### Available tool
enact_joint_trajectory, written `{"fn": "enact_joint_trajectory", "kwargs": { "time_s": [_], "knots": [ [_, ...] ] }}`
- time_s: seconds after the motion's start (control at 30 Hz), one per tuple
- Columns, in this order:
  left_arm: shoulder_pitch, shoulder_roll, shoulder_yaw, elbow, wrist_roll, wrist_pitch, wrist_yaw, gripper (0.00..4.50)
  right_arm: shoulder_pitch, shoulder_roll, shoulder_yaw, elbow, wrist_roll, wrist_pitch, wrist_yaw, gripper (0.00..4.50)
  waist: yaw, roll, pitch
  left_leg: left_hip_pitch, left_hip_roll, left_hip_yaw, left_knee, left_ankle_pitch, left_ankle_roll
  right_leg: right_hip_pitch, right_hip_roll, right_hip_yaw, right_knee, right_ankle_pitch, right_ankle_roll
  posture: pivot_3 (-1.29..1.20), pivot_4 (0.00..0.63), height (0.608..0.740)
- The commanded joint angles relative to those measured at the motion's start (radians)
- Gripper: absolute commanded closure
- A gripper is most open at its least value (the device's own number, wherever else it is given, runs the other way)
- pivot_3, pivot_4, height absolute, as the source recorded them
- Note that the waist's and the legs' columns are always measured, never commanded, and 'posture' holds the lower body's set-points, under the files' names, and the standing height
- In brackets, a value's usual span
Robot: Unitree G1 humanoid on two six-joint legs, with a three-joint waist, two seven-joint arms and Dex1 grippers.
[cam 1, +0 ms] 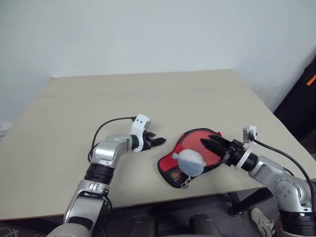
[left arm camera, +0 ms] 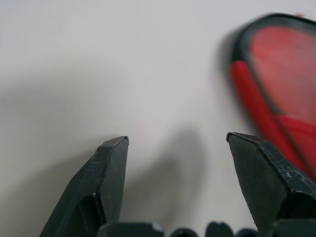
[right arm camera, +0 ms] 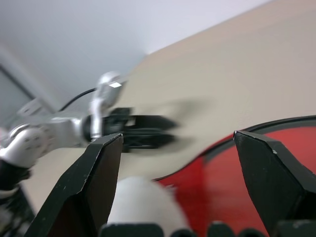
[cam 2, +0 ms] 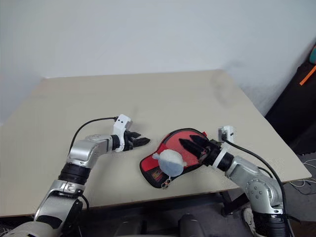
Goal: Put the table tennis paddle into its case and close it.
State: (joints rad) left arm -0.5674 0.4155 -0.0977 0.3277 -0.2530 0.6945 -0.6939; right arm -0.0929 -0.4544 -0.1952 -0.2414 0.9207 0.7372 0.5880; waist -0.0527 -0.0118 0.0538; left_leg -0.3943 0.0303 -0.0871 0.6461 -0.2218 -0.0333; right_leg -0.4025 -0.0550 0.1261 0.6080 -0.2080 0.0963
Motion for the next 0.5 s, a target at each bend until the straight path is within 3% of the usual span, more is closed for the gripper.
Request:
{"fn": "enact_joint_trajectory", "kwargs": {
  "time_s": [0.03,0.2,0.33,0.5],
  "knots": [
    [-0.014,0.086,0.076,-0.004,0.01,-0.074,-0.015,1.05,-0.074,-0.039,-0.106,0.065,-0.001,-0.053,0.02,0.63,-0.002,0.0,0.0,0.0,0.0,0.001,0.0,0.0,0.0,-0.001,0.0,0.001,0.0,0.0,0.0,0.0,0.0,0.74],
    [0.073,0.163,0.143,-0.015,0.03,-0.186,0.017,1.05,-0.144,-0.058,-0.147,0.213,-0.081,-0.134,0.029,0.63,-0.001,0.001,0.0,0.001,0.001,0.003,-0.001,0.0,0.0,-0.002,0.0,0.002,0.001,0.0,0.0,0.0,0.0,0.74],
    [0.173,0.165,0.215,-0.032,0.019,-0.172,0.081,1.05,-0.198,-0.031,-0.189,0.367,-0.151,-0.218,-0.034,0.63,0.0,0.001,0.0,0.0,0.001,0.003,-0.001,0.0,0.0,-0.002,0.0,0.002,0.0,0.0,0.0,0.0,0.0,0.74],
    [0.267,0.126,0.205,-0.028,0.048,-0.187,0.147,1.05,-0.245,0.003,-0.184,0.459,-0.2,-0.285,-0.025,0.63,0.0,0.002,-0.001,0.001,0.001,0.004,-0.001,0.0,0.0,-0.002,0.0,0.002,0.001,0.001,-0.001,0.0,0.0,0.74]
  ]
}}
